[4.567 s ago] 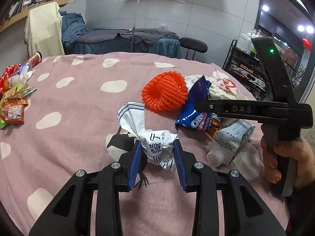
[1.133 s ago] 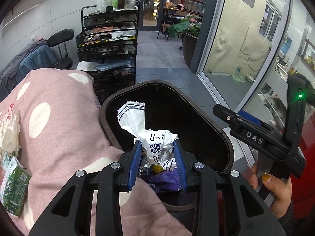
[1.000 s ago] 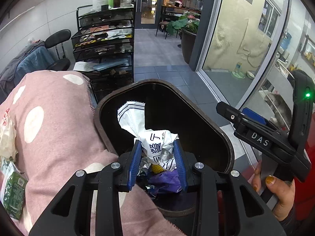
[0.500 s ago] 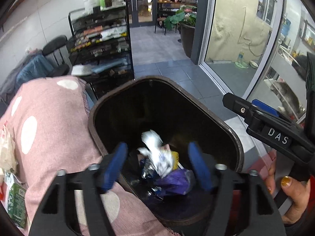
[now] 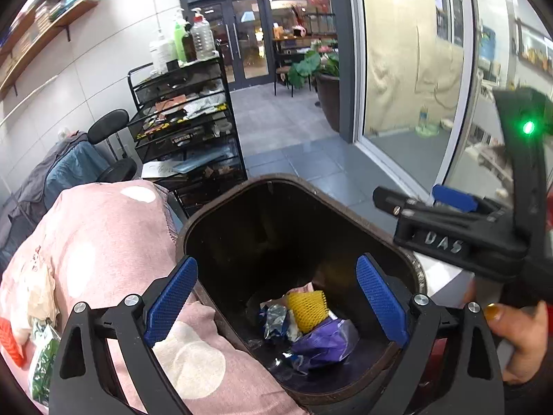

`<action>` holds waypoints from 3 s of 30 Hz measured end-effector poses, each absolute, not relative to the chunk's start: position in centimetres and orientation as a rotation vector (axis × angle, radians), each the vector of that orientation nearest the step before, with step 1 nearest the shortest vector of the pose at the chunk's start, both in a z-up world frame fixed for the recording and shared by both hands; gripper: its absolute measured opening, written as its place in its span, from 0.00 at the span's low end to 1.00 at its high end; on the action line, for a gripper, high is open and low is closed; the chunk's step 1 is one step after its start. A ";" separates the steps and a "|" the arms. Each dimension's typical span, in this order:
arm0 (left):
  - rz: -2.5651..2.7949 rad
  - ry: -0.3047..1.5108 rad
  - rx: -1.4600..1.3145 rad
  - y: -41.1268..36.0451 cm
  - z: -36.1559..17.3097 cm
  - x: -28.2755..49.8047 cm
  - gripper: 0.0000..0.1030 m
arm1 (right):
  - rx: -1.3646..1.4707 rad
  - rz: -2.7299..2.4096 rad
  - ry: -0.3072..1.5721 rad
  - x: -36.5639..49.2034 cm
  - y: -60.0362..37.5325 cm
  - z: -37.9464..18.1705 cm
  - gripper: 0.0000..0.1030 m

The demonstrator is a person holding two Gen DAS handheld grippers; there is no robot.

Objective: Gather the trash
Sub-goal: 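Move both open tools back over the trash on the bedspread, then grasp the orange foam net with the left tool while the right tool grasps the white-red bag, then carry the white-red bag over the black bin and open the right tool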

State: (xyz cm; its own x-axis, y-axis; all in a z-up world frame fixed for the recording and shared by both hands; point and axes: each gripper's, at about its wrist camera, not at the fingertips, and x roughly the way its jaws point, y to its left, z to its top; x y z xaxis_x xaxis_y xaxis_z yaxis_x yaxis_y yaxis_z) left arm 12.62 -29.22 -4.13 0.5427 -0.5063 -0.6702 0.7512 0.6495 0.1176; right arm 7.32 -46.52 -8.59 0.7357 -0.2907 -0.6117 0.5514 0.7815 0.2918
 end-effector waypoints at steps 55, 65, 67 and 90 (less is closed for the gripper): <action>-0.185 0.802 -0.030 9.4 -4.2 25.8 0.95 | 0.155 0.356 0.826 32.0 -15.2 -4.5 0.95; -0.172 0.872 0.010 8.8 -6.0 29.0 0.72 | 0.308 0.392 0.931 37.3 -15.4 -6.6 0.52; -0.160 0.882 0.007 8.8 -6.1 28.8 0.51 | 0.333 0.424 0.948 37.6 -15.3 -7.0 0.32; -0.188 0.666 -0.047 7.8 0.3 18.9 0.35 | 0.272 0.341 0.608 26.6 -19.3 0.7 0.24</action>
State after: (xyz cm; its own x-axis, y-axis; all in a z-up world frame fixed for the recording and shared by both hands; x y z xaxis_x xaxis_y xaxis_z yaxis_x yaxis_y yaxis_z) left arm 18.91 7.83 0.27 0.7702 -0.1883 -0.6093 0.1585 0.9820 -0.1031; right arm 26.58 -19.26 0.69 0.7678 0.3894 -0.5088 -0.2312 0.9090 0.3467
